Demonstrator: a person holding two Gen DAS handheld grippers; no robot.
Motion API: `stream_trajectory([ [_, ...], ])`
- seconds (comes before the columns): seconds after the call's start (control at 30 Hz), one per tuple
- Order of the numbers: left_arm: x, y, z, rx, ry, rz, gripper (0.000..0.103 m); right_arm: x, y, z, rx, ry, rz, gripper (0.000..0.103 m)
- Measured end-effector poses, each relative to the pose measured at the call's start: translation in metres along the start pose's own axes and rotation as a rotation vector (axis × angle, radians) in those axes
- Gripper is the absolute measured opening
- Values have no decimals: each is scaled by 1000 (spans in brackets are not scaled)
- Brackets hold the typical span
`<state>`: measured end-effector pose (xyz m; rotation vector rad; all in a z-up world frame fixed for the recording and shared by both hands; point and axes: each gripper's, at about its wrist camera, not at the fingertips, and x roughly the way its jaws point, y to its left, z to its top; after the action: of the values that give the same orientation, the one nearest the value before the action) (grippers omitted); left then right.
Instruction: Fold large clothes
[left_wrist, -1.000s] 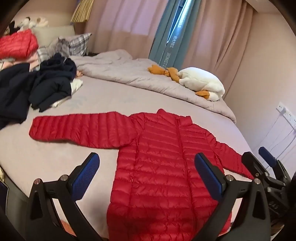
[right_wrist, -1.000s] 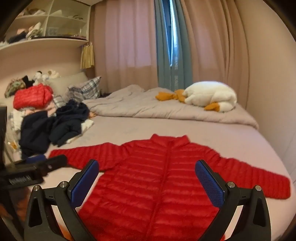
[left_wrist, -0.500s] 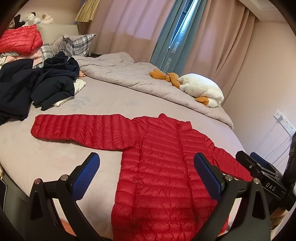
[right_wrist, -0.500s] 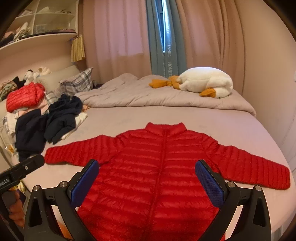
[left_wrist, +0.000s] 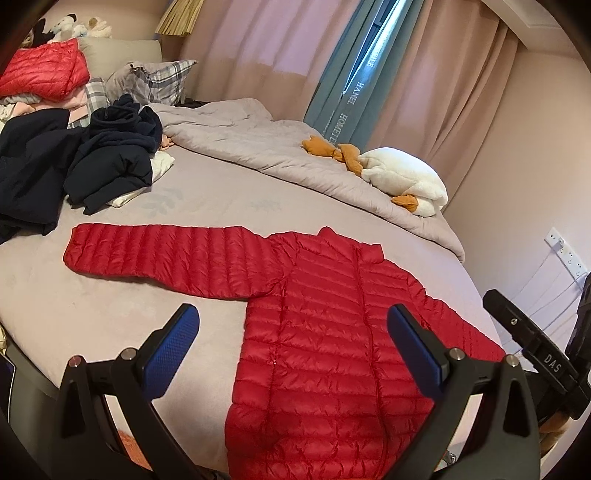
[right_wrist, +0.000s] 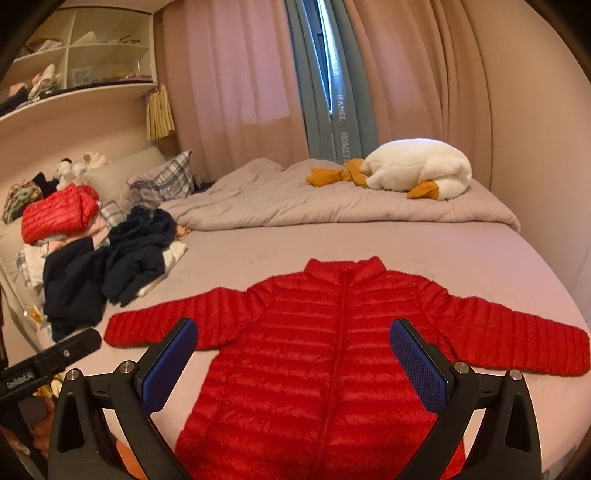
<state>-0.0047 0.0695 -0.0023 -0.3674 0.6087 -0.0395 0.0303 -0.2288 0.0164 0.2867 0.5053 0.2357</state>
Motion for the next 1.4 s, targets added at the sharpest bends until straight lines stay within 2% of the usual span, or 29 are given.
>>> stream_trajectory([
  [0.2,-7,-9,7,34,-39,0,102,-8,1,7,9,-37,11,103],
  [0.57,-20,-26,19,64,-78,-46,102,-19,-2,22,27,-79,65,103],
  [0.9,-8,-35,18,83,-35,-50,102,-23,-8,23,66,-118,25,103],
  [1.23,7,-43,12,128,6,-29,102,-16,-19,9,110,-75,-23,103],
  [1.4,15,-45,9,138,39,-44,102,-15,-24,4,123,-45,-36,103],
])
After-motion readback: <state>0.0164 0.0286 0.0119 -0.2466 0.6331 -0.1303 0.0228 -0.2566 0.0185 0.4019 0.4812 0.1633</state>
